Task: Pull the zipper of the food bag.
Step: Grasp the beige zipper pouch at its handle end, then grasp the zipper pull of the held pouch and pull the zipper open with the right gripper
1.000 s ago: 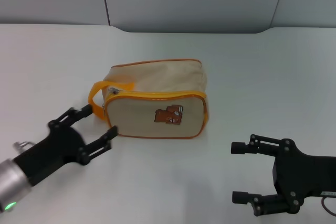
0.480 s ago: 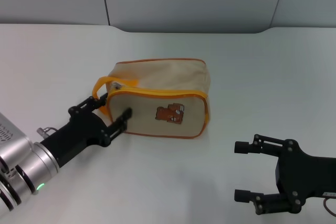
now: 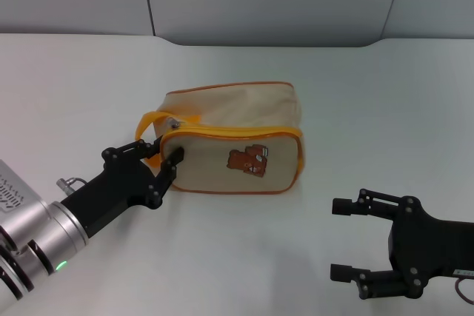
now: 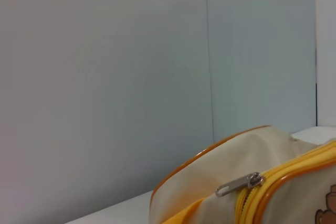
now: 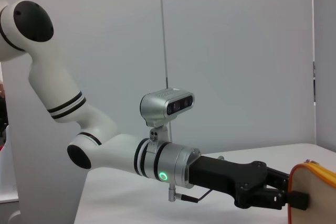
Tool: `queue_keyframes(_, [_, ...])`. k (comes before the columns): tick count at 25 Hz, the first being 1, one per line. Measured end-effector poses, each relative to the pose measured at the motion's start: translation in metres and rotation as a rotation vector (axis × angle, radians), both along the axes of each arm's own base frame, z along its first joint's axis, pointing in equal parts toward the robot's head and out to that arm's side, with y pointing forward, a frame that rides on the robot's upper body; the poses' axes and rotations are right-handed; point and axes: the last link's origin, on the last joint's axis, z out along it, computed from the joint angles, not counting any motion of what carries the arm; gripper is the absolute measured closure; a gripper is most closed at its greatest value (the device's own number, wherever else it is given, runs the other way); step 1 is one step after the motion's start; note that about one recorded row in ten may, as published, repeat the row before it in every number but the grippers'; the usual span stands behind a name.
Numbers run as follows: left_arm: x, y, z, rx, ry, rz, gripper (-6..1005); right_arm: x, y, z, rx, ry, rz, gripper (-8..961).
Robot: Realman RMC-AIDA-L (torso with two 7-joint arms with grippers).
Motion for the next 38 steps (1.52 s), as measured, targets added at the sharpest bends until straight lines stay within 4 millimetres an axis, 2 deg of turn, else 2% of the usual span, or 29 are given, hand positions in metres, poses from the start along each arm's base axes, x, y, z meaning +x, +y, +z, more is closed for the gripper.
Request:
queue_keyframes(1, [0.000, 0.000, 0.000, 0.001, 0.004, -0.004, 679, 0.000, 0.000, 0.000, 0.000, 0.000, 0.000, 109])
queue_keyframes(7, [0.006, -0.003, 0.001, 0.045, 0.029, -0.076, 760, -0.001, 0.002, 0.003, 0.084, 0.045, -0.009, 108])
queue_keyframes(8, [0.007, -0.003, 0.003, 0.060, 0.035, -0.094, 768, -0.001, 0.004, 0.007, 0.170, 0.096, -0.023, 108])
queue_keyframes(12, [0.014, 0.002, 0.014, 0.123, 0.052, -0.172, 797, -0.003, 0.008, 0.012, 0.308, 0.203, -0.071, 108])
queue_keyframes(13, [0.015, 0.004, 0.016, 0.132, 0.053, -0.187, 801, -0.003, 0.010, 0.016, 0.417, 0.274, -0.107, 108])
queue_keyframes(14, [0.018, 0.006, 0.019, 0.140, 0.055, -0.207, 805, -0.003, 0.010, 0.016, 0.417, 0.274, -0.107, 108])
queue_keyframes(17, [0.030, 0.009, 0.027, 0.171, 0.050, -0.305, 818, -0.003, 0.010, 0.016, 0.638, 0.329, -0.125, 108])
queue_keyframes(19, [0.037, 0.011, 0.032, 0.192, 0.053, -0.372, 826, -0.005, 0.012, 0.008, 0.786, 0.302, -0.119, 108])
queue_keyframes(21, [0.044, 0.013, 0.037, 0.207, 0.061, -0.435, 835, -0.010, 0.017, -0.007, 0.970, 0.197, -0.093, 108])
queue_keyframes(24, [0.054, 0.020, 0.038, 0.205, 0.071, -0.495, 846, -0.017, 0.028, -0.023, 1.130, 0.044, -0.068, 109])
queue_keyframes(26, [0.056, 0.021, 0.038, 0.201, 0.079, -0.511, 853, -0.024, 0.035, -0.035, 1.159, -0.043, -0.036, 109])
queue_keyframes(30, [0.058, 0.021, 0.037, 0.192, 0.089, -0.528, 884, -0.035, 0.042, -0.053, 1.121, -0.100, 0.001, 109])
queue_keyframes(38, [0.059, 0.021, 0.036, 0.183, 0.095, -0.544, 937, -0.051, 0.057, -0.071, 1.087, -0.198, 0.101, 109])
